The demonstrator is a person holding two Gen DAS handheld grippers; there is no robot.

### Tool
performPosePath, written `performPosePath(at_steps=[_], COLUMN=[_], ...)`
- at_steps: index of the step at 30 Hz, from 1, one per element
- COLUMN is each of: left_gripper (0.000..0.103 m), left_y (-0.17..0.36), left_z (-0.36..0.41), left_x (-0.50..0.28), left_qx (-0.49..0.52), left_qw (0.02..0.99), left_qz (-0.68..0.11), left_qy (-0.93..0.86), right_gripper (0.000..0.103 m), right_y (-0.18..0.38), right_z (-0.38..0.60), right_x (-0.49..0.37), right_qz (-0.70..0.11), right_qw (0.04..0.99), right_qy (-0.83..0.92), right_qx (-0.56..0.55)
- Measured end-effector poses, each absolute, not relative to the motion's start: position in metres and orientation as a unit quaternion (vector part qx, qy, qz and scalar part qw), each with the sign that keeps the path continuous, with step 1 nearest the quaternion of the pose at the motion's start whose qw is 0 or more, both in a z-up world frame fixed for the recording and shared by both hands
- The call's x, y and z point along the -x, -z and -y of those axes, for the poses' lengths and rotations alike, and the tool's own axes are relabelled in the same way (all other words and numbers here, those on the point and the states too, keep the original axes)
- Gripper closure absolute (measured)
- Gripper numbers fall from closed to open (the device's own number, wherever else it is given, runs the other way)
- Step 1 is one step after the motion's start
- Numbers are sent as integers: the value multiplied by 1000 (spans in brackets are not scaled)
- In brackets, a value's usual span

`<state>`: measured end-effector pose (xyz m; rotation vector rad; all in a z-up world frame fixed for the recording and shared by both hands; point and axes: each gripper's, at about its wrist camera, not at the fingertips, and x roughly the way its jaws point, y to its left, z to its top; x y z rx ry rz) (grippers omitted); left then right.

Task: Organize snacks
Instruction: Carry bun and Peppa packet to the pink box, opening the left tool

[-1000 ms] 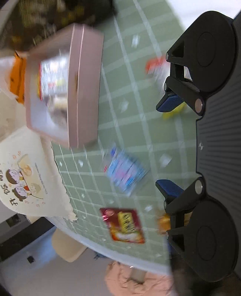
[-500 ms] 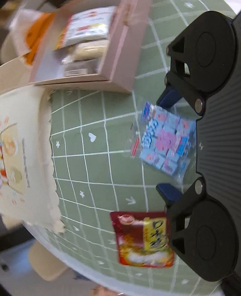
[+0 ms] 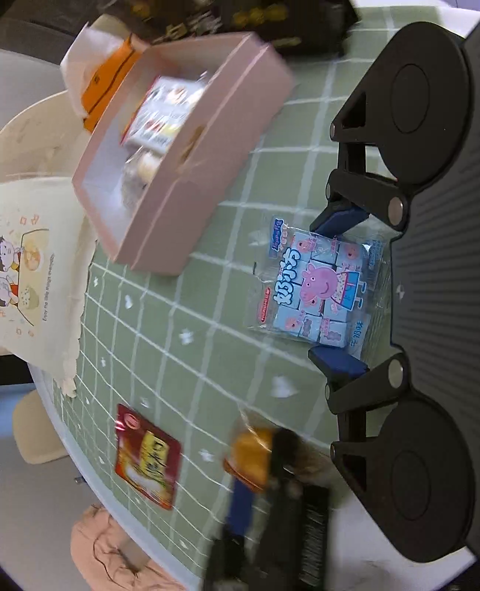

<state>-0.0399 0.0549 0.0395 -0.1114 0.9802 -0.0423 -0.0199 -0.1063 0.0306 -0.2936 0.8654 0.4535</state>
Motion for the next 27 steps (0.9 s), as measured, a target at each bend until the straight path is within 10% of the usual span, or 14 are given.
performPosePath(at_steps=[27], left_gripper=[39], left_y=[-40], left_z=[-41], left_x=[54], left_qx=[37], left_qw=[877], left_qz=[-479], left_qy=[1], right_gripper=[20], right_y=[-36], right_z=[157], right_x=[50], right_qz=[-369], right_qw=[896], right_qy=[-208], right_qx=[133])
